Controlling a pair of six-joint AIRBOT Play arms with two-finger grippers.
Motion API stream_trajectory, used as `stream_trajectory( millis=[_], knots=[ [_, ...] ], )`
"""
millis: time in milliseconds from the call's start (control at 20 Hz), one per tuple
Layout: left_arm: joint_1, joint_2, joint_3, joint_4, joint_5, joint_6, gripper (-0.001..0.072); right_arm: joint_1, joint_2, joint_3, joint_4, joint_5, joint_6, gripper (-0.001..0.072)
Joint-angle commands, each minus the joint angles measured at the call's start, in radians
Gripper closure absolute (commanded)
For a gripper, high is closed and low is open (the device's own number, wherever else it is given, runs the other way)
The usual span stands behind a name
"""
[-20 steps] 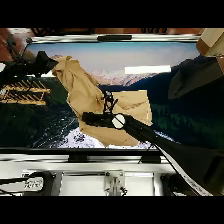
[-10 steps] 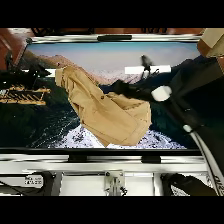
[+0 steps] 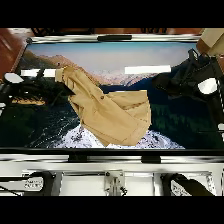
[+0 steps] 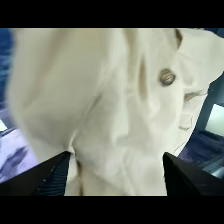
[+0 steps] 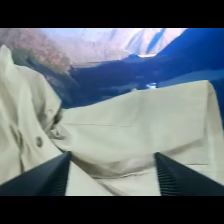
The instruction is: Fold the shirts.
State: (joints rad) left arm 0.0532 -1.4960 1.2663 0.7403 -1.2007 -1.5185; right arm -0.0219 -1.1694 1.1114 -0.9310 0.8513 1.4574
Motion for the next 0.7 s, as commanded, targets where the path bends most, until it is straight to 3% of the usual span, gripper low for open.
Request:
stream_trajectory(
  millis=[0,50,150,200,300,450,650],
  knots=[
    [-0.123,-0.036,-0.022,-0.049,0.174,-0.024,-0.0013,-0.027,-0.026,0.001,-0.039,0.026,0.005,0.0040],
    [-0.125,-0.051,-0.022,-0.048,0.167,-0.024,0.0003,-0.027,-0.051,0.001,-0.039,0.025,0.007,0.0040],
    [-0.102,-0.067,-0.022,-0.041,0.107,-0.002,0.0571,-0.027,-0.121,0.001,-0.039,0.014,0.013,0.0040],
    [-0.085,-0.064,-0.022,-0.041,0.063,0.054,0.0659,-0.027,-0.157,0.001,-0.038,-0.004,0.002,0.0040],
    [-0.056,-0.036,-0.022,-0.011,-0.033,0.122,0.0660,-0.022,-0.227,0.001,-0.038,-0.066,-0.021,0.0041],
    [-0.054,0.036,-0.022,0.192,-0.149,0.140,0.0659,-0.023,-0.321,0.001,-0.026,-0.125,0.002,0.0041],
    [-0.055,0.089,-0.022,0.247,-0.172,0.146,0.0659,-0.006,-0.426,0.001,0.105,-0.128,-0.010,0.0041]
  ],
)
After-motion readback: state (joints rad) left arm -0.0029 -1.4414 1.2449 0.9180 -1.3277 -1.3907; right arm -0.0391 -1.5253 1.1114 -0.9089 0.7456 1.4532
